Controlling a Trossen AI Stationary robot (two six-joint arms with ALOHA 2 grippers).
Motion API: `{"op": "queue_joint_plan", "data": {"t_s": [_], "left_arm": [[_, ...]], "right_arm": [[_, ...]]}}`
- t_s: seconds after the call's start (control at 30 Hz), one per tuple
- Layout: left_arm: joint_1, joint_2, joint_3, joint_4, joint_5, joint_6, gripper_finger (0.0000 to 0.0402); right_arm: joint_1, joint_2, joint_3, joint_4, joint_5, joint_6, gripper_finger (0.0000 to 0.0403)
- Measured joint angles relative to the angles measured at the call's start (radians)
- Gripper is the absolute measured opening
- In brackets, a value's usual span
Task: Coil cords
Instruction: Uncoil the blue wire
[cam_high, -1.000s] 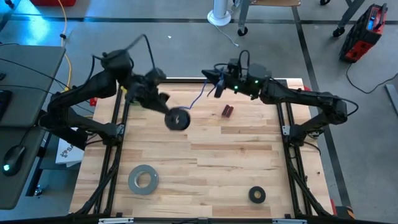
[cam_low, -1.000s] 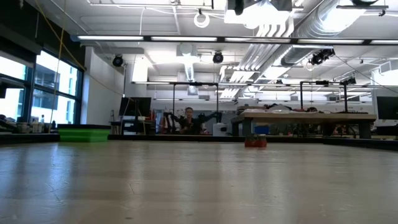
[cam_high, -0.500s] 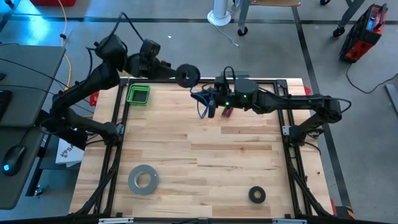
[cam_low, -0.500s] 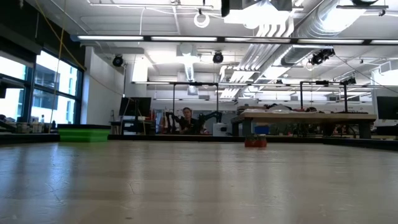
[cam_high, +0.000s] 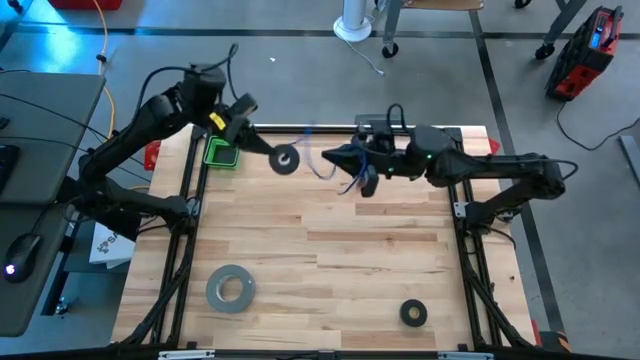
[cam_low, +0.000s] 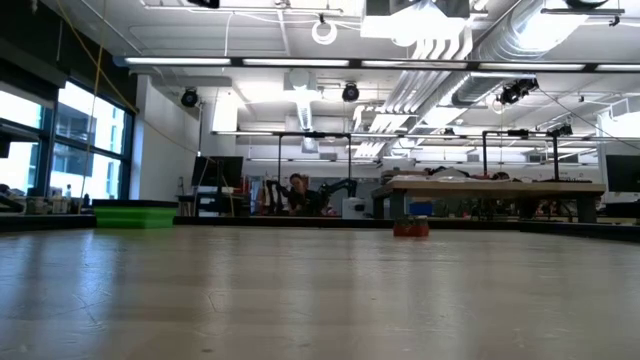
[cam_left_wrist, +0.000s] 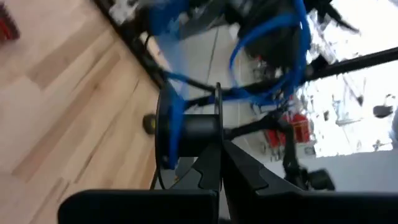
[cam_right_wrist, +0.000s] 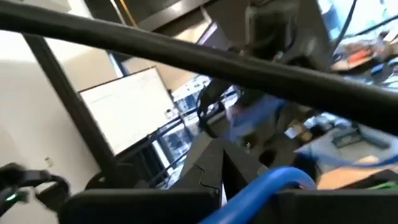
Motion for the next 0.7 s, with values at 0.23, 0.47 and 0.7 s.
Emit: {"op": "queue_joint_plan", "data": {"t_s": [0.23, 0.47, 0.7], "left_arm": [[-0.110, -0.004, 0.000, 0.055, 0.137, -0.095, 0.0000], [-0.248, -0.004, 0.000, 0.194, 0.252, -0.206, 0.0000], [-0.265, -0.003, 0.000, 0.682, 0.152, -0.355, 0.0000]], "right_arm": [[-0.063, 0.002, 0.000, 0.008, 0.023, -0.013, 0.0000], [-0.128, 0.023, 0.000, -0.001, 0.088, -0.003, 0.0000], [-0.153, 0.066, 0.000, -0.175, 0.076, 0.062, 0.0000]]}}
